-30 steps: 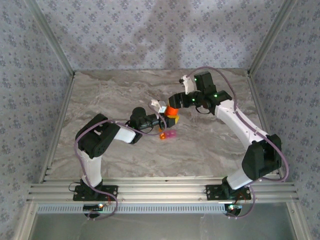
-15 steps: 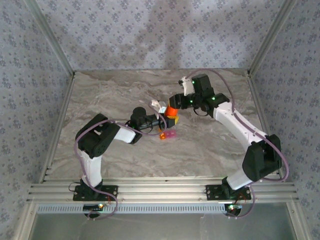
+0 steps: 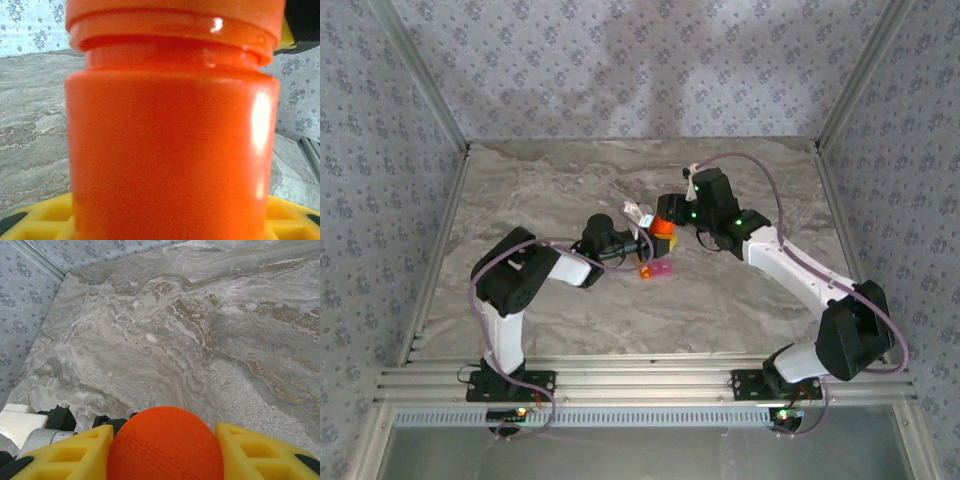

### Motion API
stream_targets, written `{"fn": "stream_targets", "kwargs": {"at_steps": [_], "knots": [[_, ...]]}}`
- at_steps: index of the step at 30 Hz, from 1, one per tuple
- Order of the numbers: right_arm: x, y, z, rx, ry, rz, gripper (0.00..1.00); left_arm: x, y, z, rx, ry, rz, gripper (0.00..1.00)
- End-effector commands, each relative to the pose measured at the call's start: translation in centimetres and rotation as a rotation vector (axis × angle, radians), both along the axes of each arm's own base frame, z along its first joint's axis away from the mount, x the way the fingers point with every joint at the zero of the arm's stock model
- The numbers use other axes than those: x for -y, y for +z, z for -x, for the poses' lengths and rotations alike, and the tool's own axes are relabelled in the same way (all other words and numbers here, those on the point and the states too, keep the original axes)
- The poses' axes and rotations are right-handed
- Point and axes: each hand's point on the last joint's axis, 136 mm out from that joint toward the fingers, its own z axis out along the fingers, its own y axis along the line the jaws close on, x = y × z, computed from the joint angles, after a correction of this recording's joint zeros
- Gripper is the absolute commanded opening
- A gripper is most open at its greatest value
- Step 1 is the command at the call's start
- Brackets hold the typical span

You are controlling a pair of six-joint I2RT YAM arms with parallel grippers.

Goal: Sort the pills into containers

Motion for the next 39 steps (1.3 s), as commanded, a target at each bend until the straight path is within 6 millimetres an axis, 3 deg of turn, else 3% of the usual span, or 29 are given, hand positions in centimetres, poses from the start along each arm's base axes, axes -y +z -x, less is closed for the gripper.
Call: {"fn": "stream_targets", "kwargs": {"at_steps": [1, 3, 4, 7, 13, 19, 33, 39], "knots": [[-1.4, -0.3, 1.2, -0.077, 0.092, -0.030, 0.54, 0.6, 4.8, 0.0, 0.136, -0.009, 0.108, 0.00], [-1.3, 0.5, 1.2, -0.075, 0.128, -0.037, 0.62, 0.6, 4.7, 0.0, 0.136, -0.009, 0.107, 0.00], [-1.5, 2.1, 0.9, -0.050, 0.149, -0.046, 0.65, 0.6, 4.7, 0.0, 0.135, -0.009, 0.107, 0.00], [-1.1, 3.9, 1.1, -0.022, 0.192, -0.037, 0.73, 0.6, 4.7, 0.0, 0.135, -0.010, 0.106, 0.00], [0.7, 5.7, 1.0, 0.008, 0.219, -0.007, 0.77, 0.5, 4.7, 0.0, 0.137, -0.008, 0.105, 0.00], [1.5, 5.1, 0.2, 0.007, 0.309, 0.069, 0.76, 0.5, 4.6, 0.1, 0.138, -0.012, 0.095, 0.00], [0.1, 2.6, -0.7, -0.054, 0.414, 0.073, 0.73, 0.6, 4.3, 0.1, 0.134, -0.016, 0.084, 0.00], [-0.2, 2.1, -0.6, -0.068, 0.421, 0.070, 0.67, 0.6, 4.4, 0.1, 0.135, -0.014, 0.084, 0.00]]}}
